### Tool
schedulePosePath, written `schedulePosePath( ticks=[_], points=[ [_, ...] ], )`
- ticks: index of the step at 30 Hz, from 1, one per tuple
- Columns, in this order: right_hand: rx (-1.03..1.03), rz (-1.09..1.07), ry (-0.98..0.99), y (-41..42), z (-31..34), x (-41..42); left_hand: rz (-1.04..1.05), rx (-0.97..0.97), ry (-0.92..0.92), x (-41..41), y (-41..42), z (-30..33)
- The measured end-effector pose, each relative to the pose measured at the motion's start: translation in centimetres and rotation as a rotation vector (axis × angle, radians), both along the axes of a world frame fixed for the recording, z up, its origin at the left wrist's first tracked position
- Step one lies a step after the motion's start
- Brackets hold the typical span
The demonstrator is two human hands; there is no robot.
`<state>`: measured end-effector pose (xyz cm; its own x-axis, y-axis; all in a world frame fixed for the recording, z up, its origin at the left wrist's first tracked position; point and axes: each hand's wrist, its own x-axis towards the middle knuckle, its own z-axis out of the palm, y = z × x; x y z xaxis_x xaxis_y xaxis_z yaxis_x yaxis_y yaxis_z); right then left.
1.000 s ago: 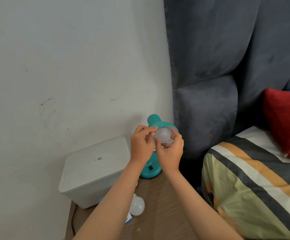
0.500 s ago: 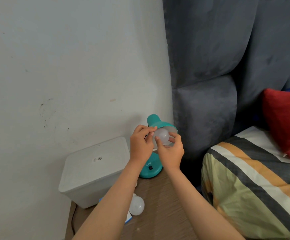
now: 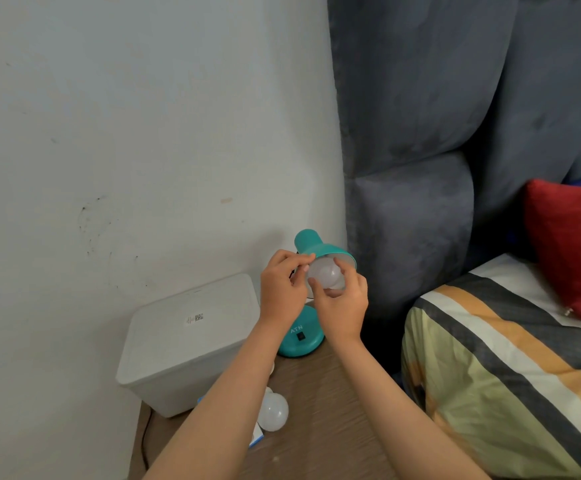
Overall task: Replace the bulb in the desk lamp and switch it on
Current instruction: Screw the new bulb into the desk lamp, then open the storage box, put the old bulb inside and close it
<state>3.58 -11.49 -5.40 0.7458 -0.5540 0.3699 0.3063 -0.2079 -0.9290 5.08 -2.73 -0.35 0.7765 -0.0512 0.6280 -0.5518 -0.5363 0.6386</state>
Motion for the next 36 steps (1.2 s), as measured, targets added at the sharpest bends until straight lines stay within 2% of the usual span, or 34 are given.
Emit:
schedulePosePath(
  ticks=[4, 12, 16, 21, 26, 29, 33, 36],
  points=[
    [0.006, 0.001, 0.046, 0.0, 0.0, 0.1, 0.000, 0.008, -0.008, 0.1, 0.1, 0.1],
    [0.156, 0.034, 0.134, -0.2, 0.1, 0.8, -0.015, 0.017, 0.003, -0.1, 0.0, 0.3],
    [0.116, 0.068, 0.148, -0.4, 0.5, 0.0, -0.047, 0.045, 0.061, -0.5, 0.4, 0.7],
    [0.050, -0.043, 0.103, 0.9, 0.1, -3.0, -0.070, 0.092, 0.126, -2.7, 2.3, 0.1],
    [-0.222, 0.101, -0.068, 4.6, -1.8, -4.4, 0.094, 0.037, 0.212, -5.4, 6.9, -2.2],
    [-0.407, 0.228, -0.103, 7.2, -1.5, -4.2, 0.259, 0.066, 0.305, -6.3, 11.1, -3.5],
    [-0.520, 0.405, 0.095, 9.7, -0.9, -2.1, 0.552, 0.179, 0.401, -6.6, 17.1, -4.4],
    [-0.632, 0.456, 0.265, 10.8, -0.7, -0.5, 0.692, 0.253, 0.522, -6.4, 20.6, -5.1]
  ],
)
